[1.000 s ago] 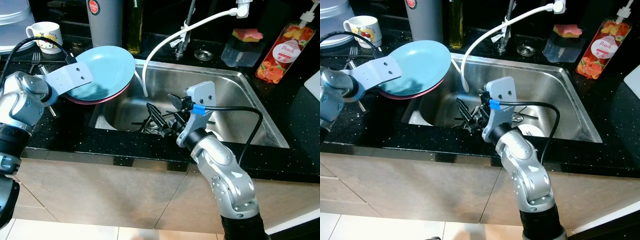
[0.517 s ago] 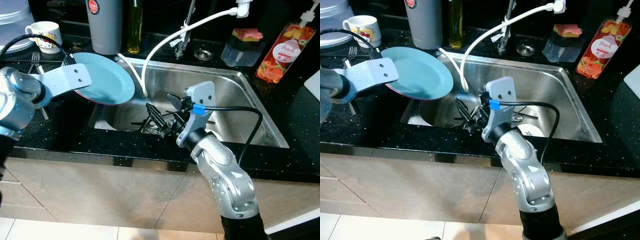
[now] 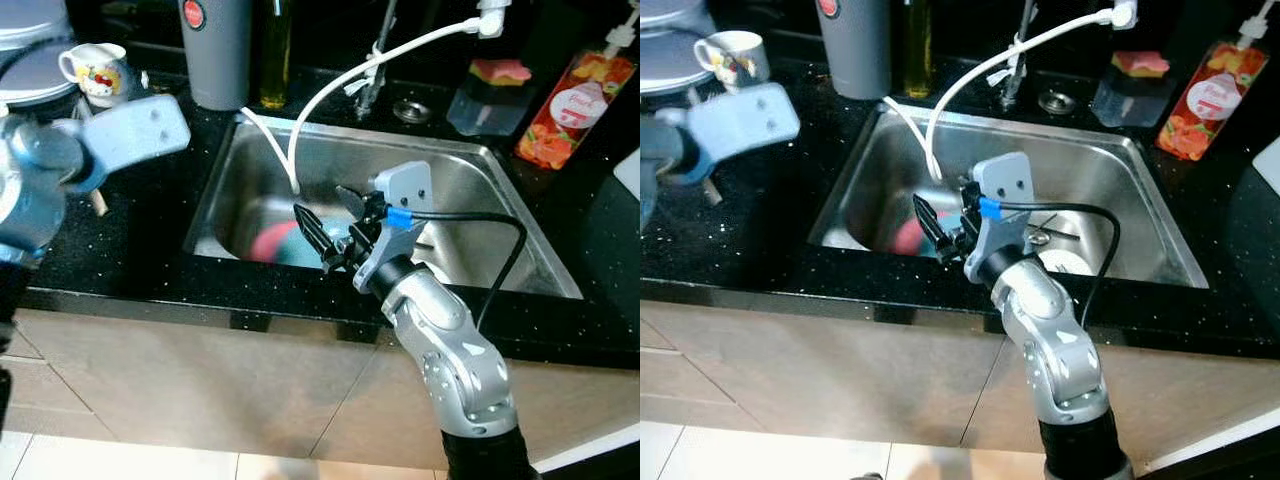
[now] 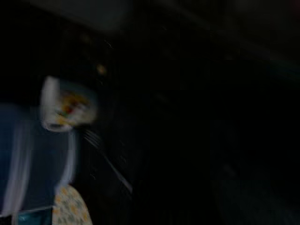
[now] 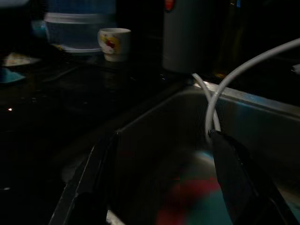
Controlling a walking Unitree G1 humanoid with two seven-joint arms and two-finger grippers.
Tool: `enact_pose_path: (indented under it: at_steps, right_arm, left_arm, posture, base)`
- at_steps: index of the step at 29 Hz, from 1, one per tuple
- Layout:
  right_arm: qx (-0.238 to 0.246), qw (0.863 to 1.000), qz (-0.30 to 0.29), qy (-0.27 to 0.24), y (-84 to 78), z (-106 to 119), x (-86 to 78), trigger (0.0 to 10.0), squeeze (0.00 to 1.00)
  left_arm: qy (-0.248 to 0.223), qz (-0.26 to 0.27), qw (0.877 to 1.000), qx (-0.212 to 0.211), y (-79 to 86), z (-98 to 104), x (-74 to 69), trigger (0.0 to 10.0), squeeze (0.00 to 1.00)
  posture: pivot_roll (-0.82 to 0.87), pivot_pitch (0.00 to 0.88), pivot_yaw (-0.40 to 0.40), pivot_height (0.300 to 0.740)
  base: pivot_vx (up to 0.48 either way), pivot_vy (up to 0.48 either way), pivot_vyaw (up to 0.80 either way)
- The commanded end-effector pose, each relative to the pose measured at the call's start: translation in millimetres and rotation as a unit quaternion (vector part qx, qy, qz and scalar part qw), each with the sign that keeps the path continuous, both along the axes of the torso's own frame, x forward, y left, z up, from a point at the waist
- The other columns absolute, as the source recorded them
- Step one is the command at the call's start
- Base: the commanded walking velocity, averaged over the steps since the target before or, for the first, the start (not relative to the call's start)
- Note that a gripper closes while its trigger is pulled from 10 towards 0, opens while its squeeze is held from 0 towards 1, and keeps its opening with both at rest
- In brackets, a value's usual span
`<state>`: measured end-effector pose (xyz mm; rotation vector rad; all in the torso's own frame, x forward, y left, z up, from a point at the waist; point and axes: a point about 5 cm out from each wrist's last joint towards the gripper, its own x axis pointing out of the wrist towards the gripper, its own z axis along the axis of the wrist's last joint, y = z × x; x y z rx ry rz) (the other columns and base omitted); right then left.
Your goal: Kitchen organization
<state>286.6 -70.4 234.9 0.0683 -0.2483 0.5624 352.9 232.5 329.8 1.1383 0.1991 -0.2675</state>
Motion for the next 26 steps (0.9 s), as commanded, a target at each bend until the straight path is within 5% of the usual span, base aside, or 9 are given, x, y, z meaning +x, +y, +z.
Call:
enact_pose_path:
  at_steps: [1,7,11,14,17,18,19,25,26]
  right_arm:
    - [0.003,1.000,-0.007,0.001,-3.8,-1,0.2,10.0,0.00]
    - [0.026,0.999,-0.039,0.000,-9.7,2,4.2,10.0,0.00]
    - [0.043,0.997,-0.057,-0.001,-14.1,6,7.2,10.0,0.00]
    - [0.093,0.989,-0.114,0.004,-31.3,12,15.5,10.0,0.00]
    - [0.104,0.986,-0.130,0.006,-36.2,13,17.6,10.0,0.00]
    - [0.111,0.983,-0.144,0.008,-40.3,13,19.5,10.0,0.00]
    - [0.120,0.980,-0.160,0.014,-44.6,13,21.9,10.0,0.00]
    - [0.120,0.978,-0.169,0.016,-45.7,13,22.8,10.0,0.00]
    - [0.120,0.978,-0.169,0.016,-45.7,13,22.8,10.0,0.00]
  left_arm:
    - [-0.034,-0.002,0.999,-0.028,-4.6,5,5.1,10.0,0.00]
    - [-0.133,0.046,0.981,-0.133,-11.4,15,16.4,10.0,0.00]
    - [-0.146,0.067,0.972,-0.173,-10.9,14,18.0,10.0,0.00]
    - [-0.155,0.128,0.944,-0.263,-6.0,7,21.4,10.0,0.00]
    - [-0.159,0.149,0.934,-0.281,-4.1,5,23.2,10.0,0.00]
    - [-0.169,0.184,0.920,-0.301,2.2,4,25.9,10.0,0.00]
    - [-0.189,0.249,0.892,-0.327,19.8,2,29.3,10.0,0.00]
    - [-0.196,0.326,0.844,-0.379,43.7,-4,28.7,10.0,0.00]
    - [-0.196,0.326,0.844,-0.379,43.7,-4,28.7,10.0,0.00]
  posture:
    - [0.28,0.045,-0.084,0.740]
    - [0.28,0.059,-0.083,0.740]
    - [0.28,0.061,-0.084,0.740]
    - [0.27,0.064,-0.086,0.740]
    - [0.27,0.064,-0.086,0.740]
    - [0.28,0.068,-0.092,0.740]
    - [0.27,0.071,-0.094,0.740]
    - [0.28,0.078,-0.095,0.740]
    - [0.28,0.078,-0.095,0.740]
  base:
    - [0.000,0.000,0.00]
    - [0.000,0.000,0.00]
    - [0.000,0.000,0.00]
    - [0.000,0.000,0.00]
    - [0.000,0.000,0.00]
    - [0.000,0.000,0.00]
    - [0.000,0.000,0.00]
    - [0.000,0.000,0.00]
    - [0.000,0.000,0.00]
